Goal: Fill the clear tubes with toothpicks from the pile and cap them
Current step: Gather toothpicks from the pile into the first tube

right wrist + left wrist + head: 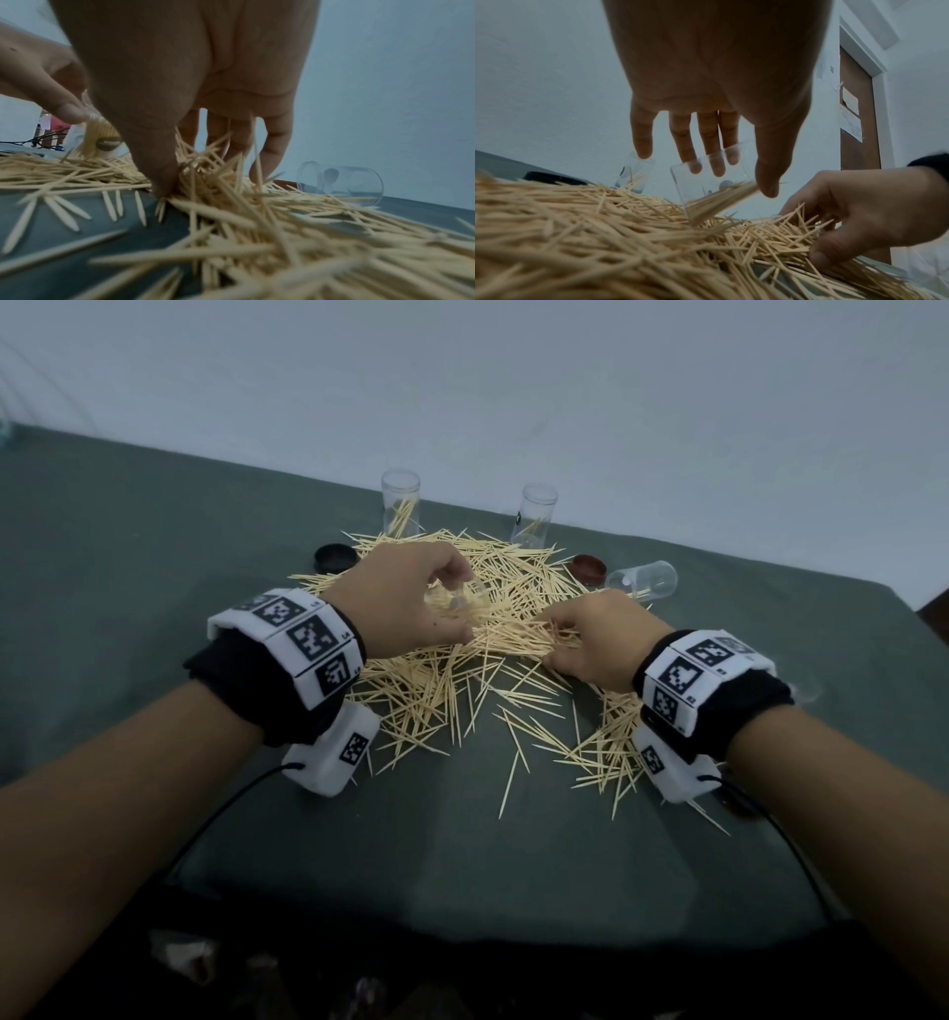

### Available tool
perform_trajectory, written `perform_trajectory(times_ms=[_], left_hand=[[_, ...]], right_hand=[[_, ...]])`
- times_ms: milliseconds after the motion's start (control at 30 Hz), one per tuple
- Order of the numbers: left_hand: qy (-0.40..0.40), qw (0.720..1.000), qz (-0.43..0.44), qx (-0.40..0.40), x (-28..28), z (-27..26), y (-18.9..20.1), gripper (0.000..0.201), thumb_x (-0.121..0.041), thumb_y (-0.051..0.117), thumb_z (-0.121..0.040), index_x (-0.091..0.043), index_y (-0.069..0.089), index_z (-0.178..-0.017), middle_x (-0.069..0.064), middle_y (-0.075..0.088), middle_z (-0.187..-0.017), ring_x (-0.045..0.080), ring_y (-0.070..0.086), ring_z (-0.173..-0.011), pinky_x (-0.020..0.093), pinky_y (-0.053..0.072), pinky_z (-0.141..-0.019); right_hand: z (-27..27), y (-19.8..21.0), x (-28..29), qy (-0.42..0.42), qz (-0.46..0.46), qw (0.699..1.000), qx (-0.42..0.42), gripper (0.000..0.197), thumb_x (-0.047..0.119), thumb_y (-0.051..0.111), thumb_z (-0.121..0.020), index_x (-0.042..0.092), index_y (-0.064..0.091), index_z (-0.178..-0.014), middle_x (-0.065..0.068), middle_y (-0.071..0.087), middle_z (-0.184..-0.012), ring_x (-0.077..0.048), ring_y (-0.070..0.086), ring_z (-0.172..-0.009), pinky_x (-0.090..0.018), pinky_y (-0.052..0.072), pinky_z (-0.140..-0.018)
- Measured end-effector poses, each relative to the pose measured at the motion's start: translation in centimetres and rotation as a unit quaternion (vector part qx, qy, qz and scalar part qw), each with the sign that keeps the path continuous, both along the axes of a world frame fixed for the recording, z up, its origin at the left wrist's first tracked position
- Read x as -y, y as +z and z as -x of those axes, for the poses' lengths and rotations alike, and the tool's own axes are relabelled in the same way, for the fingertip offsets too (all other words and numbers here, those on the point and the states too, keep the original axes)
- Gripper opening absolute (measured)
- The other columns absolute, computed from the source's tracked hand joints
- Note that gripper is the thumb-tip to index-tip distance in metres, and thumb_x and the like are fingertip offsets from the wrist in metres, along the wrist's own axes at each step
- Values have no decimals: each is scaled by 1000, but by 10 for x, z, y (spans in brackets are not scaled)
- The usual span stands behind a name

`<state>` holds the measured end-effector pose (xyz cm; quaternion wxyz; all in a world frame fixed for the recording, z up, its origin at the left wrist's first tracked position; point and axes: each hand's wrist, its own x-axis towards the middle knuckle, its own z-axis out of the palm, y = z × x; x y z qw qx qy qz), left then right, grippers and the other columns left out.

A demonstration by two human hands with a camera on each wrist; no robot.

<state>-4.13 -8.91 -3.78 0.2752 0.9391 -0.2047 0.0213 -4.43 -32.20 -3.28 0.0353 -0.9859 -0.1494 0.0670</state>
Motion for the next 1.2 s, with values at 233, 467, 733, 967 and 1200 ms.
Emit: perform_trajectory(times_ms=[233,467,733,967,1200], left_hand=[[-1,1000,-2,2,-1,-1,-1,53,-43,79,-75,-23,59,-120,-13,60,-108,5,55,-102,17,36,-85],[1,1000,-10,8,-1,-1,0,54,-45,79,-75,-24,59,-121,-14,59,-107,5,55,-102,17,36,-86],[8,1000,-8,7,-2,-1,2,54,-44,79,-75,-24,59,-121,-15,58,-105,5,55,-102,15,35,-82],[15,1000,-4,5,-4,-1,5,55,-44,79,-76,-24,58,-122,-15,58,-106,5,55,-103,17,37,-87],[16,1000,-3,-1,-6,-2,7,58,-45,79,-75,-22,59,-124,-13,59,-106,8,57,-103,25,45,-93]], right_hand=[[-6,-5,-1,-39,-1,999,-35,64,43,74,-80,32,47,-137,5,61,-127,-19,57,-115,-34,45,-96],[-5,-4,-4,-4,25,1000,-8,45,33,66,-88,30,57,-133,0,62,-129,-21,60,-110,-32,49,-92],[-4,-3,-6,-10,-13,1000,-7,49,34,66,-90,27,54,-136,0,57,-136,-21,55,-120,-29,42,-97],[-10,-5,-1,-46,-45,998,-5,48,36,67,-89,27,55,-135,-3,58,-134,-22,56,-118,-33,43,-98],[-15,-2,4,-79,-104,991,-5,40,39,72,-84,29,65,-123,4,63,-127,-17,62,-107,-28,45,-93]])
